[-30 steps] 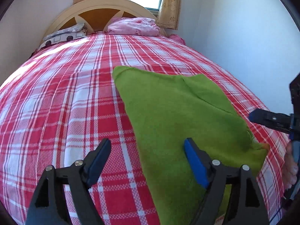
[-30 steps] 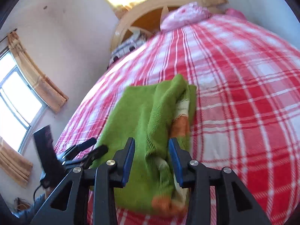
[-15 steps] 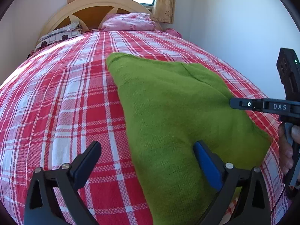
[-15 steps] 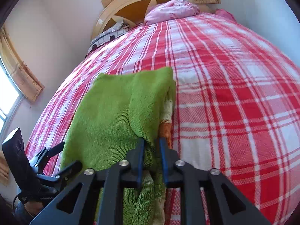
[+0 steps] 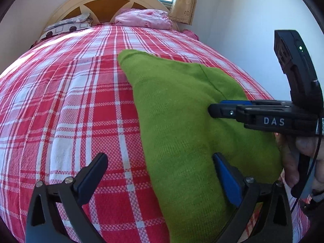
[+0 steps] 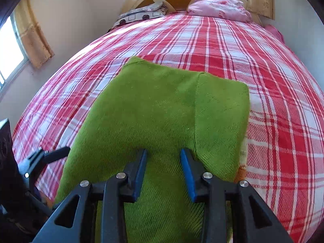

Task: Fold small clothes
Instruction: 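Smooth the folded green sweater with both open grippers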

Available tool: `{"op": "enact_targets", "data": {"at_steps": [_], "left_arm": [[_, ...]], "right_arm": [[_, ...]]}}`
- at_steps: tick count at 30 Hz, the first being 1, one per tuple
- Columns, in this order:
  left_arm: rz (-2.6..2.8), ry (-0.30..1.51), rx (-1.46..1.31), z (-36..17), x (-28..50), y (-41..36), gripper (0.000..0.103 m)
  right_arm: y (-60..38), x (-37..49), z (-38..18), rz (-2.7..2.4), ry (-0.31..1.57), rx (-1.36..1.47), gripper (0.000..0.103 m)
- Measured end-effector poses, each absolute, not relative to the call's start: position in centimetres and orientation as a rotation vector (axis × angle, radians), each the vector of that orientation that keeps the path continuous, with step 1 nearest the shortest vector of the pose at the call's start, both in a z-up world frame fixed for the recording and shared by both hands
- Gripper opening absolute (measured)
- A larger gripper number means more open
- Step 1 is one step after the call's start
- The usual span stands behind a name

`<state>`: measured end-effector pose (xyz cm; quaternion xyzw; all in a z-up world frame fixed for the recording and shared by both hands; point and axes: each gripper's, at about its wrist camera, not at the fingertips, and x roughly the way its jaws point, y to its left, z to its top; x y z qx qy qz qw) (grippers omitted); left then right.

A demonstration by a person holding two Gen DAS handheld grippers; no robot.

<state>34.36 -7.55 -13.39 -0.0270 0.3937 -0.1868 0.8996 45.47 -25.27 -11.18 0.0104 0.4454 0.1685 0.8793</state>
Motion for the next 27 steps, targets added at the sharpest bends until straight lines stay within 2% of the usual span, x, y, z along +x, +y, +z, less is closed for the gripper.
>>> {"op": "enact_targets", "data": {"at_steps": [4, 7, 12, 14, 16, 17, 22, 27], "left_arm": [[-0.383, 0.813, -0.081, -13.4, 34.1, -7.1, 0.103], [-0.387, 0.825, -0.086, -13.5, 34.2, -7.2, 0.103], [-0.391, 0.858, -0.081, -13.9, 34.5, -7.5, 0.103], [-0.392, 0.857, -0.081, -13.9, 34.5, -7.5, 0.103], [-0.396, 0.86, -0.086, -13.9, 34.5, -7.5, 0.103], [-0.4, 0.86, -0.087, -13.9, 34.5, -7.5, 0.103], [-0.405, 0.868, -0.043, -13.9, 34.4, -8.5, 0.103], [-0.411, 0.875, -0.035, -14.0, 34.4, -8.5, 0.103]], "right_arm": [[-22.4, 44.0, -9.5, 0.464, 0.855, -0.049, 0.037], [-21.0, 43.9, -11.4, 0.482, 0.915, -0.13, 0.039], [-24.8, 43.9, -10.2, 0.522, 0.875, 0.028, 0.04], [-27.5, 43.6, -9.3, 0.489, 0.809, 0.084, 0.047], [-30.8, 43.5, -8.8, 0.444, 0.766, 0.171, 0.066], [-32.0, 43.7, -8.9, 0.418, 0.767, 0.207, 0.069], [-36.8, 46.1, -11.2, 0.36, 0.824, 0.361, 0.069], [-37.5, 48.3, -13.7, 0.424, 0.879, 0.46, 0.069]]}}
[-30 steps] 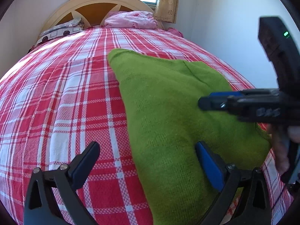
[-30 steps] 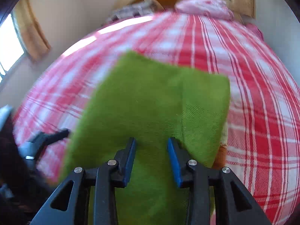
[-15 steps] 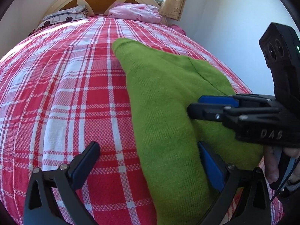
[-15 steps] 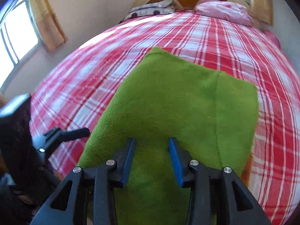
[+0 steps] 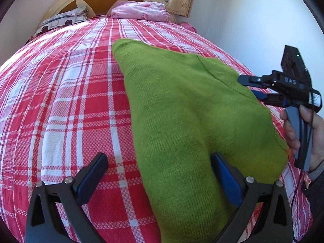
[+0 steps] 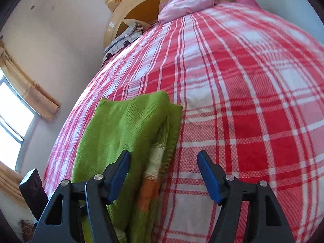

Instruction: Fold small clothes

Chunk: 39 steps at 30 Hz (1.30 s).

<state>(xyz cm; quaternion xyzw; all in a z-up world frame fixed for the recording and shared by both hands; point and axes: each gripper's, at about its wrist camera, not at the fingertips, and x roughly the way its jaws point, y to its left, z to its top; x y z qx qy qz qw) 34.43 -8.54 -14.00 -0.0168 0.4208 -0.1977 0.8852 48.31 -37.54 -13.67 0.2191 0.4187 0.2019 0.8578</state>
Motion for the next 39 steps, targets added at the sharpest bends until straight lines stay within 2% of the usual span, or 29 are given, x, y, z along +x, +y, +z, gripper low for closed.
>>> {"op": "enact_targets", "data": {"at_steps": [11, 18, 20, 22, 24, 35, 39], "left_arm": [[-0.419, 0.882, -0.026, -14.1, 34.6, -8.8, 0.103], [-0.423, 0.885, -0.025, -14.2, 34.8, -8.9, 0.103], [-0.421, 0.886, -0.023, -14.2, 34.8, -9.0, 0.103], [-0.421, 0.886, -0.023, -14.2, 34.8, -9.0, 0.103], [-0.423, 0.886, -0.024, -14.2, 34.8, -9.0, 0.103], [-0.467, 0.879, -0.053, -14.1, 34.8, -8.8, 0.103], [-0.493, 0.875, -0.046, -14.1, 34.6, -9.1, 0.097]], "right_arm": [[-38.3, 51.0, -15.5, 0.537, 0.868, 0.63, 0.069], [-36.4, 53.0, -15.4, 0.568, 0.871, 0.577, 0.068], [-35.9, 53.4, -15.4, 0.57, 0.872, 0.56, 0.065], [-35.8, 53.5, -15.6, 0.578, 0.875, 0.567, 0.05], [-36.0, 53.2, -15.9, 0.62, 0.876, 0.597, 0.041], [-36.0, 53.7, -16.3, 0.657, 0.874, 0.608, 0.038], [-35.5, 54.4, -16.4, 0.646, 0.892, 0.603, 0.038]]}}
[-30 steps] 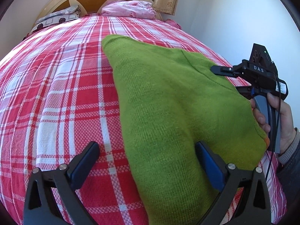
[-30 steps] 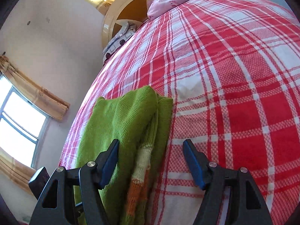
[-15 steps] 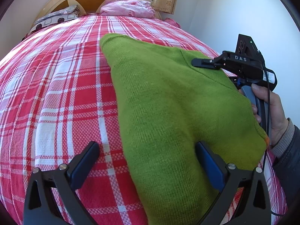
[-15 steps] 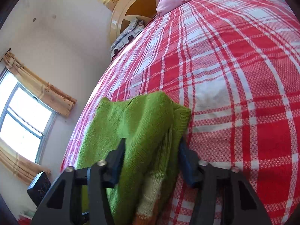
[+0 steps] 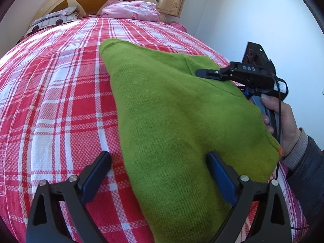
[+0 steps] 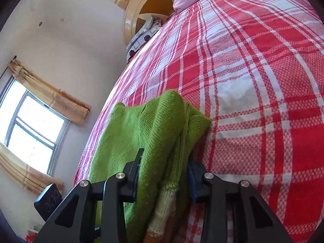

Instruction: Fold small clothes

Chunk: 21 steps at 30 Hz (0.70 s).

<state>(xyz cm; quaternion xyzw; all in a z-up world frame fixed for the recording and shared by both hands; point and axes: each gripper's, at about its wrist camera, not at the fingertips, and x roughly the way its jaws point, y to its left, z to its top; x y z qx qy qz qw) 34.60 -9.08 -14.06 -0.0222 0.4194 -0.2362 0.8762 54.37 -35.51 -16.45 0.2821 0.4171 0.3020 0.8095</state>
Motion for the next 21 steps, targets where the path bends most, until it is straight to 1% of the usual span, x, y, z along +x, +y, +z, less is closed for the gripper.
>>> {"op": "enact_targets", "data": {"at_steps": [1, 3, 4, 5, 6, 11, 16, 19, 21], "left_arm": [[-0.493, 0.876, -0.041, -14.0, 34.6, -9.2, 0.097], [-0.506, 0.876, -0.037, -14.0, 34.6, -9.4, 0.093], [-0.51, 0.875, -0.035, -14.0, 34.5, -9.4, 0.091], [-0.518, 0.873, -0.031, -13.9, 34.4, -9.5, 0.087], [-0.524, 0.87, -0.022, -13.9, 34.2, -9.7, 0.084], [-0.523, 0.868, -0.008, -13.8, 34.1, -10.0, 0.082], [-0.513, 0.869, 0.01, -13.7, 33.6, -10.3, 0.079], [-0.52, 0.871, 0.004, -13.7, 33.7, -10.2, 0.079], [-0.52, 0.866, 0.005, -13.7, 33.8, -10.2, 0.074]], "right_arm": [[-35.4, 54.2, -16.4, 0.646, 0.884, 0.594, 0.036], [-35.3, 53.5, -16.1, 0.664, 0.86, 0.576, 0.029], [-35.2, 53.3, -16.0, 0.671, 0.853, 0.568, 0.029], [-35.2, 53.3, -16.0, 0.672, 0.854, 0.569, 0.029], [-35.2, 53.5, -16.2, 0.672, 0.86, 0.578, 0.029], [-35.4, 54.0, -16.7, 0.669, 0.875, 0.595, 0.029], [-33.5, 52.3, -15.0, 0.638, 0.805, 0.424, 0.028], [-34.5, 53.1, -16.0, 0.652, 0.835, 0.507, 0.028], [-34.5, 53.2, -16.1, 0.658, 0.837, 0.515, 0.027]]}}
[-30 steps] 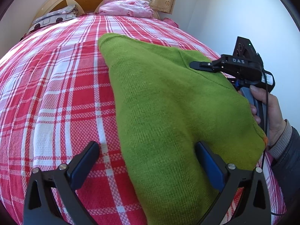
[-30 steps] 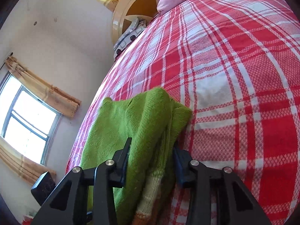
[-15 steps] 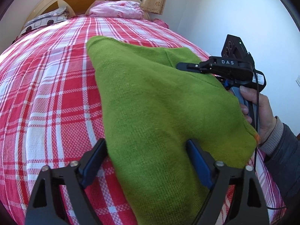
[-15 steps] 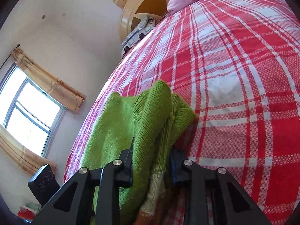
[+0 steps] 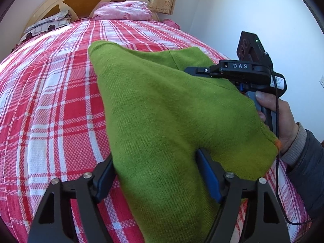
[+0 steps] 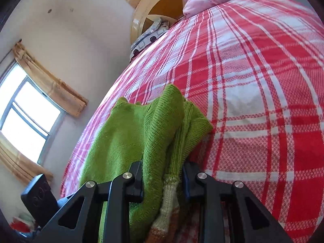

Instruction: Fold small clothes

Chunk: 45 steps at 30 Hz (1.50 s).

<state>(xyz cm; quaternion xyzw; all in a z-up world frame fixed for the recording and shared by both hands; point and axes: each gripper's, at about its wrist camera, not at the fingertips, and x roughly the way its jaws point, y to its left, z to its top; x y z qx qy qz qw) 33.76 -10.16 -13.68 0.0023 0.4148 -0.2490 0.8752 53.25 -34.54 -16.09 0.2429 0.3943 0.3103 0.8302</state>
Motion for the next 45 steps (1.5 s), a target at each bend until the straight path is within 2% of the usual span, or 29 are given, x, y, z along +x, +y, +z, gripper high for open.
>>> {"op": "enact_targets", "data": {"at_steps": [6, 12, 45], "left_arm": [[-0.5, 0.885, 0.005, -12.9, 33.4, -10.2, 0.055], [-0.477, 0.911, 0.015, -12.1, 33.0, -10.2, 0.042], [-0.426, 0.864, 0.034, -9.2, 25.8, -5.7, 0.037]], "right_arm": [[-33.8, 52.3, -15.2, 0.6, 0.822, 0.451, 0.026], [-34.1, 51.2, -15.0, 0.518, 0.861, 0.552, 0.026], [-28.9, 42.4, -11.2, 0.594, 0.778, 0.553, 0.025]]}}
